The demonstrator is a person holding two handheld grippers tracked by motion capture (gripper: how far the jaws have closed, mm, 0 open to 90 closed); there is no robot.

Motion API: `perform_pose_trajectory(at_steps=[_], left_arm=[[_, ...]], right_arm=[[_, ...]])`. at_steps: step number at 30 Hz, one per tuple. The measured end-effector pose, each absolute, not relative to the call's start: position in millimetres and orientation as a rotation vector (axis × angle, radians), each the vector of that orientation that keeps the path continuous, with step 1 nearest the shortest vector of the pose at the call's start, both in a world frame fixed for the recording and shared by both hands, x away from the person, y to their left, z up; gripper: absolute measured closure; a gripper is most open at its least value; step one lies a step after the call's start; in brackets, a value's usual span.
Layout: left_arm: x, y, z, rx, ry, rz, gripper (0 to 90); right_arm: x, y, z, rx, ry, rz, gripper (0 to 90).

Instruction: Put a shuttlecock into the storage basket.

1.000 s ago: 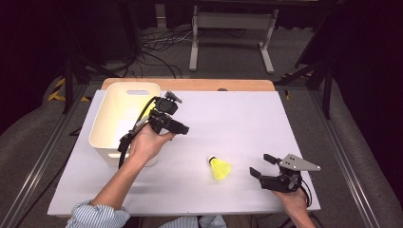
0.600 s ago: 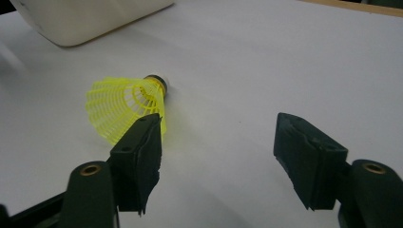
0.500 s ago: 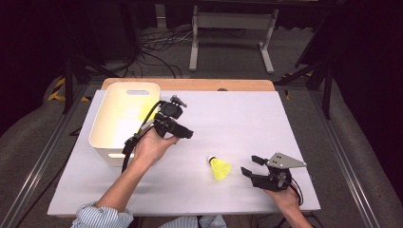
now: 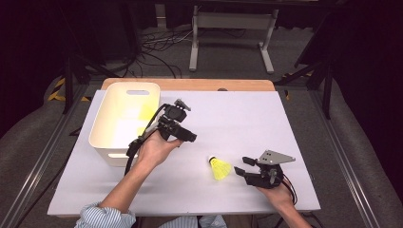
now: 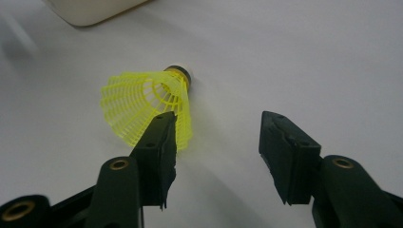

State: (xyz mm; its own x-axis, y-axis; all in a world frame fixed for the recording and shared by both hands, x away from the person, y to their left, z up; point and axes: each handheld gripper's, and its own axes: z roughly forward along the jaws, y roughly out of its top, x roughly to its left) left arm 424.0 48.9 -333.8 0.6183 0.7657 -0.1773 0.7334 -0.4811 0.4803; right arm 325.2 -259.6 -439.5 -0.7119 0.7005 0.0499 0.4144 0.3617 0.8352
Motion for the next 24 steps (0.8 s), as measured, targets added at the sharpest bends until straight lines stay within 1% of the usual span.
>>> perform_pose_trajectory(at_steps=[3, 9, 18, 24], left_arm=[[424, 48, -335, 2.329, 1.175, 0.078, 35.2], [423, 45, -337, 2.324, 1.173, 0.068, 35.0], [423, 42, -341, 2.327, 1.168, 0.052, 34.8], [423, 38, -344, 2.343, 1.159, 0.05, 34.6]], right_arm=[[327, -257, -439, 0.978, 2.324, 1.276, 49.5], [333, -245, -443, 0.958, 2.398, 1.245, 55.6], [339, -235, -448, 0.944, 2.467, 1.204, 69.0], [342, -231, -450, 0.946, 2.485, 1.189, 75.9]])
